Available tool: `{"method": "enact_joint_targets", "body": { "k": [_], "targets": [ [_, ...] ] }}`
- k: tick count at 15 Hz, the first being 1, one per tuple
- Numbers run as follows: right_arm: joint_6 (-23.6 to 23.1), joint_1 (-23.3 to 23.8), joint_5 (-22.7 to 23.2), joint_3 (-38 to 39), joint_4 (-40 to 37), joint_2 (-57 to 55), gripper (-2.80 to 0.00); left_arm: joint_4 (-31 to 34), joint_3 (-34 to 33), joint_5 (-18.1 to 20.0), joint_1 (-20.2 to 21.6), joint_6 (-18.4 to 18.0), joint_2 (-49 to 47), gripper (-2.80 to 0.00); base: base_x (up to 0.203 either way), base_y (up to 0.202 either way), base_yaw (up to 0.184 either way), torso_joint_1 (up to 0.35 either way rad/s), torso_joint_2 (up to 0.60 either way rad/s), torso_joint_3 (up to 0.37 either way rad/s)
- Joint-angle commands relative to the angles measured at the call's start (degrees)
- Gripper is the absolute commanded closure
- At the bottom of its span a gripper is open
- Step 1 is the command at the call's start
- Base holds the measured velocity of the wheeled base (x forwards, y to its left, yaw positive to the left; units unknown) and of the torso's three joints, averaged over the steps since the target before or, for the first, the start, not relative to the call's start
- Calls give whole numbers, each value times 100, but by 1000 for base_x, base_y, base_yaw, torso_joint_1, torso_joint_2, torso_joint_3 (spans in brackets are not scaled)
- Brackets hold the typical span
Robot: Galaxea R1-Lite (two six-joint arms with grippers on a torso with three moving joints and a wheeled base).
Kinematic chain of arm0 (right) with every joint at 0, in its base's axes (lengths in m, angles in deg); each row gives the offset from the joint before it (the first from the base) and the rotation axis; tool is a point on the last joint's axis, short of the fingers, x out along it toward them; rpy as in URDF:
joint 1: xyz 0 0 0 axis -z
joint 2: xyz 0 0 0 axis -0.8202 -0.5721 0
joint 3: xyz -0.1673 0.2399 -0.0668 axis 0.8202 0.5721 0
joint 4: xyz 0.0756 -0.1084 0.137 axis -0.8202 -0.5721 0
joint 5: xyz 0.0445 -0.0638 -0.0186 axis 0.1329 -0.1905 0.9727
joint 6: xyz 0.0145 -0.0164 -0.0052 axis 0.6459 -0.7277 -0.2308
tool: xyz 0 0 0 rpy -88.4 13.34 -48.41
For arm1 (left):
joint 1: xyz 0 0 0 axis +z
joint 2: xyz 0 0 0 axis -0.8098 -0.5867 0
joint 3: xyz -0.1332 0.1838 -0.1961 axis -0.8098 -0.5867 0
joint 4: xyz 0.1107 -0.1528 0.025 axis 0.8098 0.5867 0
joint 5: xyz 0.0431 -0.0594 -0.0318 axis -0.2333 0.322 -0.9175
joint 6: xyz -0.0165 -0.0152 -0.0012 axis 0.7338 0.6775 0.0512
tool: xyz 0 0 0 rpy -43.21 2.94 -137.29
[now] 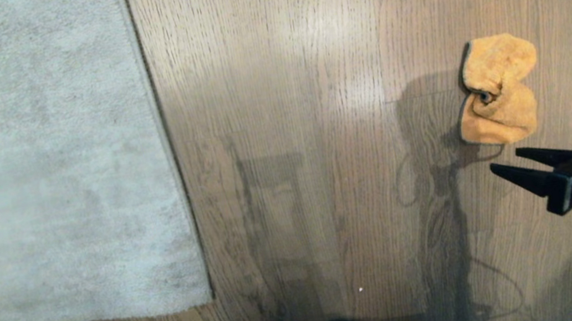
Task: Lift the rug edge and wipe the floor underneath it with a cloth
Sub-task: Pick up the rag
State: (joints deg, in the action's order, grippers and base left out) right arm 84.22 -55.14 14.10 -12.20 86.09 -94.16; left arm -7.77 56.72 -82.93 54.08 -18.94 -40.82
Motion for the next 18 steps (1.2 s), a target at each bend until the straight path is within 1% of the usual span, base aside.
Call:
{"method": "enact_joint_targets", "body": {
  "k": [1,2,5,7,9,12,14,18],
  "targets": [
    [44,184,10,-266,1422,-1430,-280,-2,1,-2,0,4,0,0,0,0,0,0,0,0],
    [74,282,7,-357,1882,-1627,-280,-2,-7,-2,0,4,0,0,0,0,0,0,0,0],
    [89,457,4,-597,1893,-1646,-280,-2,1,-2,0,4,0,0,0,0,0,0,0,0],
    [57,577,4,-1025,1669,-1627,-280,-2,-1,-2,0,4,0,0,0,0,0,0,0,0],
    [-163,776,8,-1489,1285,-1582,-280,-2,1,-2,0,4,0,0,0,0,0,0,0,0],
    [-276,839,13,-2001,954,-1602,-280,-2,-7,-2,0,4,0,0,0,0,0,0,0,0],
    [-280,839,13,-2130,901,-1633,-280,-2,-7,-2,0,4,0,0,0,0,0,0,0,0],
    [-280,839,13,-2128,884,-1652,-280,-2,1,-2,0,4,0,0,0,0,0,0,0,0]
  ]
}}
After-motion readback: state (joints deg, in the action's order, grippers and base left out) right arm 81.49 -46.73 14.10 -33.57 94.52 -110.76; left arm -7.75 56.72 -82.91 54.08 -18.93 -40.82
